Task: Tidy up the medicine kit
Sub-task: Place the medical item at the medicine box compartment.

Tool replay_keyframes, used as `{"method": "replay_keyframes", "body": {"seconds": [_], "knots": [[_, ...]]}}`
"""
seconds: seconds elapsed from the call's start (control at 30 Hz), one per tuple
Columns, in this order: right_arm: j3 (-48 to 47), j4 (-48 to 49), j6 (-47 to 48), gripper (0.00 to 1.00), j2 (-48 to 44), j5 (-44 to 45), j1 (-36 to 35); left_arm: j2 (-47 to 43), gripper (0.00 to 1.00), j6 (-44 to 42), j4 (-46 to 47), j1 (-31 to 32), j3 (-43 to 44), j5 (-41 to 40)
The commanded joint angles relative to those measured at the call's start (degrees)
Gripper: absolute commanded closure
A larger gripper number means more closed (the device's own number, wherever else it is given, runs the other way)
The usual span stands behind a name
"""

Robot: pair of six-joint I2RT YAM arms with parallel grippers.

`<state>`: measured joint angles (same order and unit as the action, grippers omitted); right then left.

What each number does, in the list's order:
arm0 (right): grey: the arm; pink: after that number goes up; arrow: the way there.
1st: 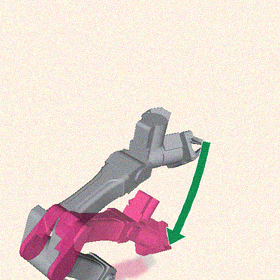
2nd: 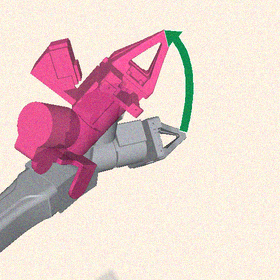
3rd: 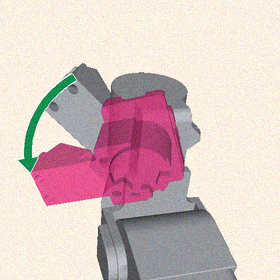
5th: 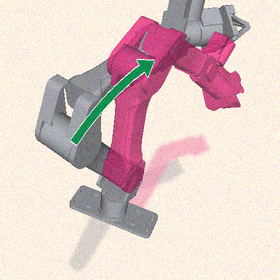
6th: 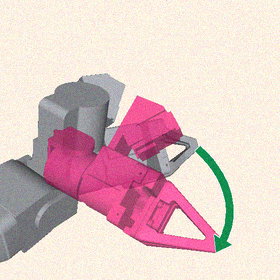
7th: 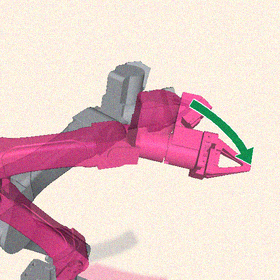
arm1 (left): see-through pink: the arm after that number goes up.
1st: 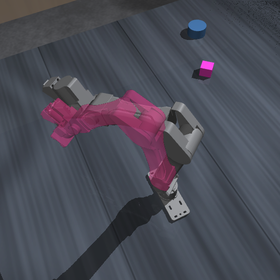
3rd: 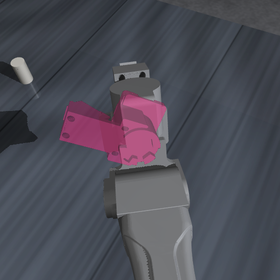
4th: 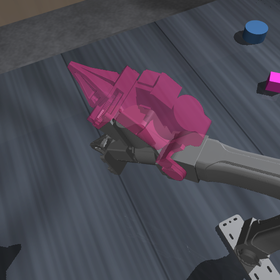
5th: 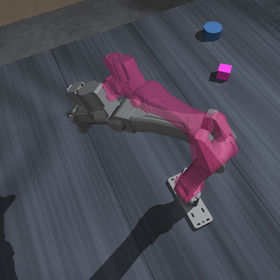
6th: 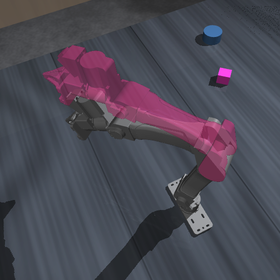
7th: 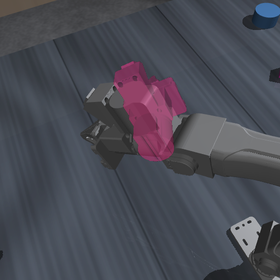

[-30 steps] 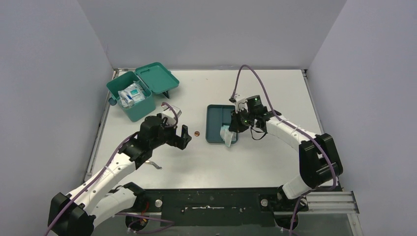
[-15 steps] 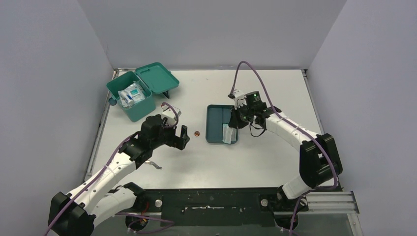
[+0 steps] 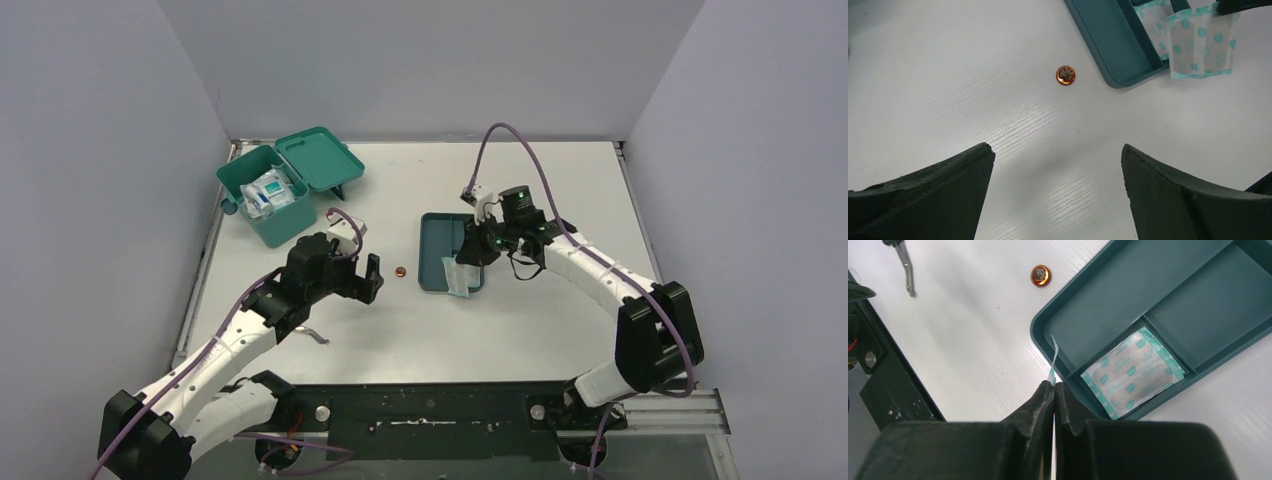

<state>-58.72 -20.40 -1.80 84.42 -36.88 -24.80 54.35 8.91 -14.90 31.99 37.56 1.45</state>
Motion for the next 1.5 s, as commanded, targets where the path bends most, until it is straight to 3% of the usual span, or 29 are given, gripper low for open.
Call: {"method": "replay_keyframes", "body": {"seconds": [0.0,0.4,0.8,1.47], "knots": [[-0.34,2.04,0.61,1.00,3.56,3.01,0.11,-0.45,0.03,-0.11,0.67,-0.26,2.68,-1.01],[-3.15,1.66,3.96,1.00,8.93,15.96,0.12,-1.20,0.03,-0.21,0.37,-0.17,2.40,-2.38],[-1.95,6.51,5.66,1.00,10.32,21.11,-0.08,-1.19,0.03,-0.12,0.39,-0.19,2.28,-2.90],[-5.33,6.42,14.72,1.00,14.35,32.47,-5.41,-1.66,0.03,-0.12,0.40,-0.17,2.08,-3.40]]}}
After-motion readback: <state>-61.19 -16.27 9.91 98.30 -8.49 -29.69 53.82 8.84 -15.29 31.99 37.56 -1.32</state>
